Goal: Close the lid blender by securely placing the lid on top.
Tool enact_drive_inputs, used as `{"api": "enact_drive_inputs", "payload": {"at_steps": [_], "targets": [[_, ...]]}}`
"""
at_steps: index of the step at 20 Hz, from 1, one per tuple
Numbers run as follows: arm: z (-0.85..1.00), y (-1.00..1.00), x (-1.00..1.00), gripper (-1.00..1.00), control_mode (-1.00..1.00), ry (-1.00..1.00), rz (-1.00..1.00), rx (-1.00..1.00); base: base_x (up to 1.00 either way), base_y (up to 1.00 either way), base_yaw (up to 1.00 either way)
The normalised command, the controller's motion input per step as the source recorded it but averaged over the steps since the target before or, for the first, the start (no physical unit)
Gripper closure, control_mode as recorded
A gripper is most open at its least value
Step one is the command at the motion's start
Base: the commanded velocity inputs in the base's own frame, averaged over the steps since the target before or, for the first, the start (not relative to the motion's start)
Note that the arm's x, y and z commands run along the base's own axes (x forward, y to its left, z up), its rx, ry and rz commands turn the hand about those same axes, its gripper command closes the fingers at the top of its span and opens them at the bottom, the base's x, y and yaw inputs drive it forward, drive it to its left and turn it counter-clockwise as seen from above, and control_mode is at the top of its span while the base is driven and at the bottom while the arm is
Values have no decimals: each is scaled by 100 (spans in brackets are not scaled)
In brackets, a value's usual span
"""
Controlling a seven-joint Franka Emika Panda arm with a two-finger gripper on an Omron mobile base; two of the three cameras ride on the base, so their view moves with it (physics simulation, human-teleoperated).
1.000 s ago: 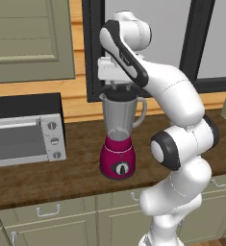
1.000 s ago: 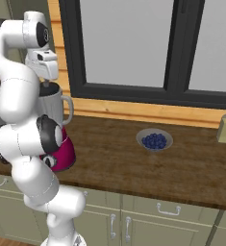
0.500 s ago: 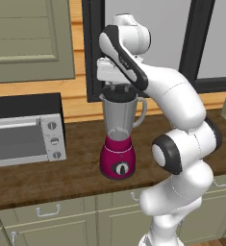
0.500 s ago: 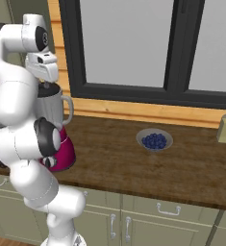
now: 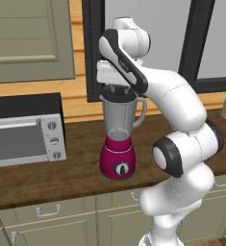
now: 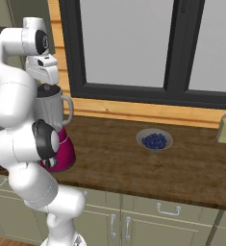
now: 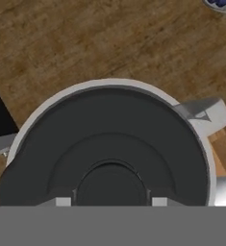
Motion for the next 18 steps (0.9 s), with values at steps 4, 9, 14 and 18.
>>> {"api": "enact_drive_inputs", "payload": {"at_steps": [4, 9, 14, 18], "targets": [[-64, 1, 0, 100, -100, 0, 0, 0, 0, 0, 0], [-41, 4, -4, -100, -100, 0, 0, -1, 0, 0, 0], [-14, 0, -34, -100, -100, 0, 0, 0, 0, 0, 0], [-6, -4, -58, -100, -100, 0, 0, 0, 0, 0, 0]]}}
